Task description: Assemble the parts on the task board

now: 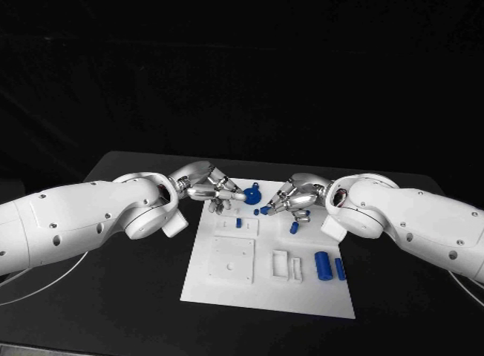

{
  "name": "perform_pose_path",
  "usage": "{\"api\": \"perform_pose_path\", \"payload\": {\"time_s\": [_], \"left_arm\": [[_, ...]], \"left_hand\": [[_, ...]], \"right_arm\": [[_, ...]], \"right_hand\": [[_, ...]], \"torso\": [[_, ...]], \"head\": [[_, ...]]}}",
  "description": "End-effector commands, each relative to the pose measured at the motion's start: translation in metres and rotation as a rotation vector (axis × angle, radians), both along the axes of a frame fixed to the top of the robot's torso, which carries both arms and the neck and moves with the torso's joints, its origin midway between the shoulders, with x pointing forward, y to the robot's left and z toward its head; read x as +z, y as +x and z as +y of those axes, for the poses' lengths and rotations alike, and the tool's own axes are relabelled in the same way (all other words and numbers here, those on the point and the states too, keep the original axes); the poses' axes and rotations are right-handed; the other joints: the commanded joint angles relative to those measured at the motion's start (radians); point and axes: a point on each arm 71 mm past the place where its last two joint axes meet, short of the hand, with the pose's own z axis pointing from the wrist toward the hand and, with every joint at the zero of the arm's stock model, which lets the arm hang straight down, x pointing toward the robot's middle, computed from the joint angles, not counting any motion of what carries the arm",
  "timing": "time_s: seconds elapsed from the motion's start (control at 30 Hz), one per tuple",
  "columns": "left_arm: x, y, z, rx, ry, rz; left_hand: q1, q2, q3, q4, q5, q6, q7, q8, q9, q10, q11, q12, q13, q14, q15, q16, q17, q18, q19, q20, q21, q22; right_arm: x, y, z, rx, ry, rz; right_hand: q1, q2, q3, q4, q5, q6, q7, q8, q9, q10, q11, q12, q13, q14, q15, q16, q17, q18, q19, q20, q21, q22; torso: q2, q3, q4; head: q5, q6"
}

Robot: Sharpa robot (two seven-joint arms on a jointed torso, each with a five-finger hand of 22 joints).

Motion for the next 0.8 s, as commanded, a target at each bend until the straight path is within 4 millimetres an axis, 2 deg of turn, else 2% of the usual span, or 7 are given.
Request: {"api": "perform_pose_path", "payload": {"time_s": [0.03, 0.2, 0.27, 0.37, 0.43, 0.73, 0.8], "left_arm": [[-0.003, -0.007, -0.011, -0.108, 0.079, -0.001], [-0.005, -0.01, -0.019, -0.135, 0.117, -0.017], [-0.005, -0.011, -0.021, -0.144, 0.133, -0.024], [-0.006, -0.012, -0.025, -0.154, 0.158, -0.037], [-0.007, -0.013, -0.027, -0.159, 0.174, -0.046], [-0.01, -0.016, -0.034, -0.179, 0.213, -0.052], [-0.011, -0.016, -0.036, -0.191, 0.226, -0.048]], "left_hand": [[-0.006, -0.014, 0.001, 0.004, -0.006, -0.012, 0.001, -0.002, 0.0, 0.042, 0.005, 0.001, 0.0, 0.0, 0.008, 0.005, 0.0, -0.007, -0.001, -0.001, 0.001, 0.006], [-0.009, -0.016, 0.007, 0.01, -0.006, -0.03, 0.005, -0.002, -0.001, 0.042, 0.007, -0.001, 0.0, 0.001, 0.009, 0.006, -0.001, -0.007, 0.001, -0.001, -0.002, 0.011], [-0.01, -0.013, 0.009, 0.014, -0.004, -0.028, 0.005, -0.002, -0.001, 0.042, 0.006, 0.0, 0.001, 0.002, 0.009, 0.008, -0.001, -0.007, 0.002, -0.001, -0.002, 0.012], [-0.009, -0.01, 0.012, 0.017, -0.003, -0.029, 0.005, -0.002, -0.001, 0.041, 0.007, 0.0, 0.001, 0.001, 0.009, 0.008, -0.001, -0.007, 0.003, -0.001, -0.003, 0.014], [-0.003, -0.004, 0.016, 0.017, 0.004, -0.032, 0.006, -0.002, -0.001, 0.041, 0.007, -0.002, 0.001, 0.001, 0.009, 0.008, -0.002, -0.007, 0.004, -0.001, -0.004, 0.015], [0.008, 0.007, 0.019, 0.019, 0.016, -0.042, 0.009, -0.002, -0.001, 0.041, 0.008, -0.007, 0.0, 0.001, 0.009, 0.01, -0.002, -0.007, 0.005, -0.001, -0.006, 0.019], [0.004, 0.013, 0.017, 0.026, 0.019, -0.039, 0.008, -0.001, -0.001, 0.04, 0.008, -0.009, -0.001, 0.0, 0.01, 0.011, -0.002, -0.007, 0.005, 0.0, -0.008, 0.021]], "right_arm": [[-0.003, -0.008, 0.002, 0.053, 0.046, 0.132], [-0.002, -0.014, 0.0, 0.071, 0.058, 0.163], [-0.002, -0.016, 0.0, 0.078, 0.06, 0.17], [-0.001, -0.018, 0.001, 0.086, 0.061, 0.178], [-0.001, -0.019, 0.001, 0.09, 0.061, 0.183], [0.0, -0.024, 0.004, 0.109, 0.064, 0.192], [0.0, -0.024, 0.005, 0.111, 0.065, 0.193]], "right_hand": [[-0.007, 0.004, -0.006, -0.002, 0.006, 0.005, -0.001, 0.006, 0.001, -0.002, -0.005, -0.004, 0.0, -0.006, -0.004, -0.005, 0.001, -0.009, 0.022, -0.008, -0.006, 0.097], [-0.007, 0.005, -0.007, -0.003, 0.005, 0.006, -0.001, 0.006, 0.002, -0.002, -0.005, -0.004, 0.0, -0.006, -0.004, -0.004, 0.002, -0.009, 0.022, -0.007, -0.006, 0.097], [-0.007, 0.005, -0.007, -0.003, 0.005, 0.006, -0.001, 0.006, 0.002, -0.002, -0.005, -0.004, 0.0, -0.006, -0.004, -0.004, 0.002, -0.009, 0.022, -0.007, -0.006, 0.097], [-0.007, 0.005, -0.007, -0.003, 0.005, 0.006, -0.001, 0.006, 0.002, -0.002, -0.005, -0.004, 0.0, -0.006, -0.004, -0.004, 0.002, -0.009, 0.022, -0.007, -0.006, 0.097], [-0.007, 0.005, -0.007, -0.003, 0.005, 0.006, -0.001, 0.006, 0.002, -0.002, -0.005, -0.004, 0.0, -0.006, -0.004, -0.004, 0.002, -0.009, 0.022, -0.007, -0.006, 0.097], [-0.007, 0.007, -0.011, -0.005, 0.008, 0.006, -0.001, 0.006, 0.002, -0.003, -0.005, -0.004, 0.001, -0.006, -0.004, -0.004, 0.003, -0.009, 0.021, -0.007, -0.007, 0.096], [-0.007, 0.007, -0.011, -0.005, 0.008, 0.006, -0.001, 0.006, 0.002, -0.003, -0.005, -0.004, 0.001, -0.006, -0.004, -0.004, 0.003, -0.009, 0.021, -0.007, -0.007, 0.096]], "torso": [[-0.002, 0.0045, -0.0053], [-0.002, 0.01, -0.0075], [-0.002, 0.0108, -0.0075], [-0.003, 0.0096, -0.0083], [-0.003, 0.0072, -0.0076], [-0.002, 0.0064, -0.0062], [-0.003, 0.005, -0.0057]], "head": [[-0.007, -0.006], [-0.012, -0.011], [-0.015, -0.013], [-0.021, -0.015], [-0.023, -0.016], [-0.029, -0.018], [-0.032, -0.019]]}}
